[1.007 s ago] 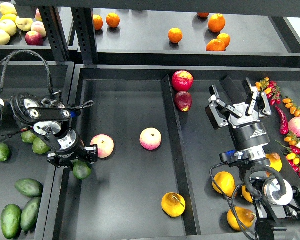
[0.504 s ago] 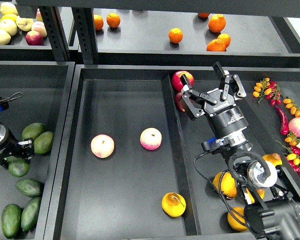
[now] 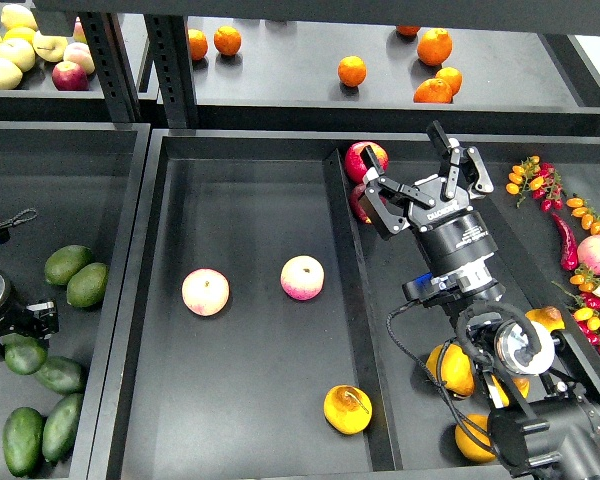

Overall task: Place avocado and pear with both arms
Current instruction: 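Release the avocado among the other avocados with the left gripper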

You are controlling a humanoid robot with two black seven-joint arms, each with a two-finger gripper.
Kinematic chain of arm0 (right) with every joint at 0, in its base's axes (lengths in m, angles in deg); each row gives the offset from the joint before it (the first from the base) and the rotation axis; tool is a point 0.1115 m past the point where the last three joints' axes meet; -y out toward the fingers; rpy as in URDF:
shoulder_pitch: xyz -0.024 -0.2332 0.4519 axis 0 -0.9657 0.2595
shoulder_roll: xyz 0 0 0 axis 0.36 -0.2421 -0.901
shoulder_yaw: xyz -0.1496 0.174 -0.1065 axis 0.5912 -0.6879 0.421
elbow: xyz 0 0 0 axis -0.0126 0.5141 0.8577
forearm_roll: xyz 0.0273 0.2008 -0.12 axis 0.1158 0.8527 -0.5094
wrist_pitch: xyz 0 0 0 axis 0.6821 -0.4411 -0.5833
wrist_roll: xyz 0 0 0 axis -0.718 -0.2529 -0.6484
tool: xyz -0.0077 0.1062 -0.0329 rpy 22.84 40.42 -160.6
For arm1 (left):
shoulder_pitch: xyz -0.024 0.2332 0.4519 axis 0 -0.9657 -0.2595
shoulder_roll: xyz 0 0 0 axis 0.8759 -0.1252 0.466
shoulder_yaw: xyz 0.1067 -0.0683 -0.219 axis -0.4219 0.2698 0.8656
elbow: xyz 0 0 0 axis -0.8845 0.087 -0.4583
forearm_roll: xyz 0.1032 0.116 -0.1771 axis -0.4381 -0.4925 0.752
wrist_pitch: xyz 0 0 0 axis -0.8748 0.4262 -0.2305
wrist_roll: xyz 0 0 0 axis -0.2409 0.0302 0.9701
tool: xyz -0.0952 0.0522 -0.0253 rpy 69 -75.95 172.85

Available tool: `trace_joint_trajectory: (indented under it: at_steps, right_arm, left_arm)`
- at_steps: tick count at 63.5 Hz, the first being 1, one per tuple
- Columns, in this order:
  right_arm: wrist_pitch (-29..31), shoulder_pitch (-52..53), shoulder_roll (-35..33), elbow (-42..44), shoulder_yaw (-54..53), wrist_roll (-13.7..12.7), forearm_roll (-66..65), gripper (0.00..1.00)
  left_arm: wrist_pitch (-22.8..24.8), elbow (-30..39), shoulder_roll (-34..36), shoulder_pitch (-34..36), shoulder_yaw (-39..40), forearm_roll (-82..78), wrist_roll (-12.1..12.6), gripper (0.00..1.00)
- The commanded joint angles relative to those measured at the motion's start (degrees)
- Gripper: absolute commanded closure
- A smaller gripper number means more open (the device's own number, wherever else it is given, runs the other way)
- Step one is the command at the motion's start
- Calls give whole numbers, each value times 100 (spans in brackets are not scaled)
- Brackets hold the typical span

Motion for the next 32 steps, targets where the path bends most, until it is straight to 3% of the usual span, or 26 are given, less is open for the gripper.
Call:
trace_joint_trajectory:
  at_steps: [1,32]
  right_arm:
    - [11,7,0,-5,-1,-1,9,0]
    - [46,-2,0,-31,-10,-1,18,0]
  left_arm:
    - [0,-195,-158,-165,27,0,1,72]
    - [0,-758,-580,-543,106,-9,1,69]
